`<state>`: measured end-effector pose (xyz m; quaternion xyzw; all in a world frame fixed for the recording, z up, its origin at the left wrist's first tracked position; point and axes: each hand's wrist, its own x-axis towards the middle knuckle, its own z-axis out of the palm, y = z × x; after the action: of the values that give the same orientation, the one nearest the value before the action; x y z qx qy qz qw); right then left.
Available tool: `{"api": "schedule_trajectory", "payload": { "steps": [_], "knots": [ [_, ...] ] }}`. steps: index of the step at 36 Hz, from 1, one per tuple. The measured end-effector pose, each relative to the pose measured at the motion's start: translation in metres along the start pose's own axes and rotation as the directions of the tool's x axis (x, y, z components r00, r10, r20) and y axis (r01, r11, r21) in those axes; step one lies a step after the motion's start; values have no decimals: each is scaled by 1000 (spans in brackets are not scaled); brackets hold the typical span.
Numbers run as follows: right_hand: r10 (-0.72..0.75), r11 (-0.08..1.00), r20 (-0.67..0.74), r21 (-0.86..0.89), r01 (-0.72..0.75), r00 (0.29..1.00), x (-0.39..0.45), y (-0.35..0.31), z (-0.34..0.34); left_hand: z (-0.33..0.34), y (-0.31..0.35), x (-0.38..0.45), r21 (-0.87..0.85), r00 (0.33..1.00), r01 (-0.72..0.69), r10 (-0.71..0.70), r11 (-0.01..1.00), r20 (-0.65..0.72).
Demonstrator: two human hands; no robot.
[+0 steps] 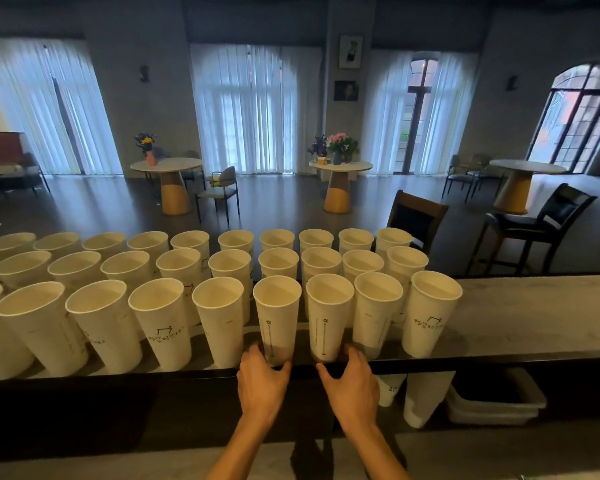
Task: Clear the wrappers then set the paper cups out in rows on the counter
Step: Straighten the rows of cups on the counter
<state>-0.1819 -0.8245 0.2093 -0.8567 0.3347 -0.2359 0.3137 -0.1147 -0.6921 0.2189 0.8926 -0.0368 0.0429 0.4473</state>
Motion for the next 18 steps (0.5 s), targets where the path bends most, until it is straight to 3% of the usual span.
{"api": "schedule_trajectory", "payload": {
  "steps": [5, 14, 18],
  "knots": [
    [-36, 998, -5, 48, 36, 999, -12, 22, -14, -4, 1, -26, -62, 997, 24, -28, 998, -73],
    [24, 996, -42, 83, -21, 999, -11, 70, -60, 35, 37, -70, -99, 961, -270, 275, 958, 37],
    [128, 977, -107, 184, -106, 986, -6, 87, -77, 57, 56, -83, -106, 941, -314, 324, 944, 102]
  ]
}}
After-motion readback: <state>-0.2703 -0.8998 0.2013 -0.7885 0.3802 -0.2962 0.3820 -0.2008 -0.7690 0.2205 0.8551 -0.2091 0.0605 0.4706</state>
